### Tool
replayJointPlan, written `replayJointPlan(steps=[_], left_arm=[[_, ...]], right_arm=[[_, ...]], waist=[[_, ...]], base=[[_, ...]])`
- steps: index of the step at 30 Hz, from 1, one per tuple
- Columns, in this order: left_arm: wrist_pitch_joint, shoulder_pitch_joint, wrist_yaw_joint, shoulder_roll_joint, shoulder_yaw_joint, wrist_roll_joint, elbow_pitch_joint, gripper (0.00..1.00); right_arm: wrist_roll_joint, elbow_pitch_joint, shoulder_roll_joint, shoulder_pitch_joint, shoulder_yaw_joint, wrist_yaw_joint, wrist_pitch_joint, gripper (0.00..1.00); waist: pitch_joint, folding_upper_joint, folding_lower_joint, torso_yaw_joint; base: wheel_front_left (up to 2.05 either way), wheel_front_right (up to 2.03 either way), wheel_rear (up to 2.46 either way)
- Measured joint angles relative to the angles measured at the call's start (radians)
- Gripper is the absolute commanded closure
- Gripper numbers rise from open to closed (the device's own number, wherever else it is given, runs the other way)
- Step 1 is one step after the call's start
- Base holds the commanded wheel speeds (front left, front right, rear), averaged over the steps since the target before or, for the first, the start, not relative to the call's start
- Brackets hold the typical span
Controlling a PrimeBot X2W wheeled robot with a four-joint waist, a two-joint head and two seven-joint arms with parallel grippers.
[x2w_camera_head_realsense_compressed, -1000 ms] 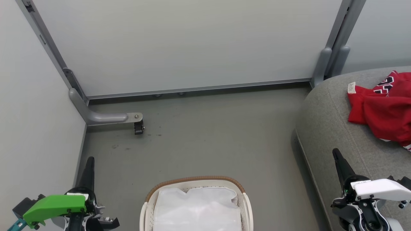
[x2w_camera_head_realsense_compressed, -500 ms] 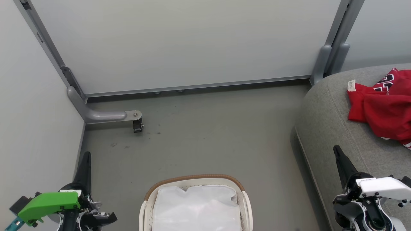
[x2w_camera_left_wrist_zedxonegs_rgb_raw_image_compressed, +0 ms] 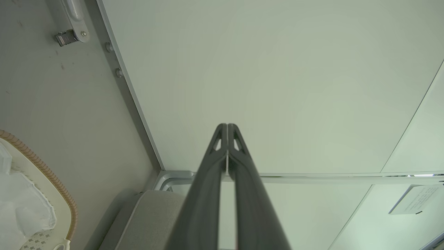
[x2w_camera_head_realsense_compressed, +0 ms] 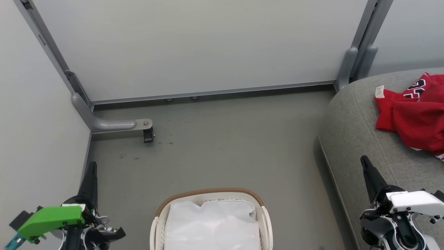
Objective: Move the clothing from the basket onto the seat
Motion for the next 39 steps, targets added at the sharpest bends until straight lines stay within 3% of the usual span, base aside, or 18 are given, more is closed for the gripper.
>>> replayJointPlan(steps=[39], left_arm=[[0.000,0.000,0.000,0.000,0.000,0.000,0.000,1.00]], right_arm=[[0.000,0.000,0.000,0.000,0.000,0.000,0.000,1.00]], waist=[[0.000,0.0000,0.0000,0.000]], base=[[0.00,0.00,0.00]])
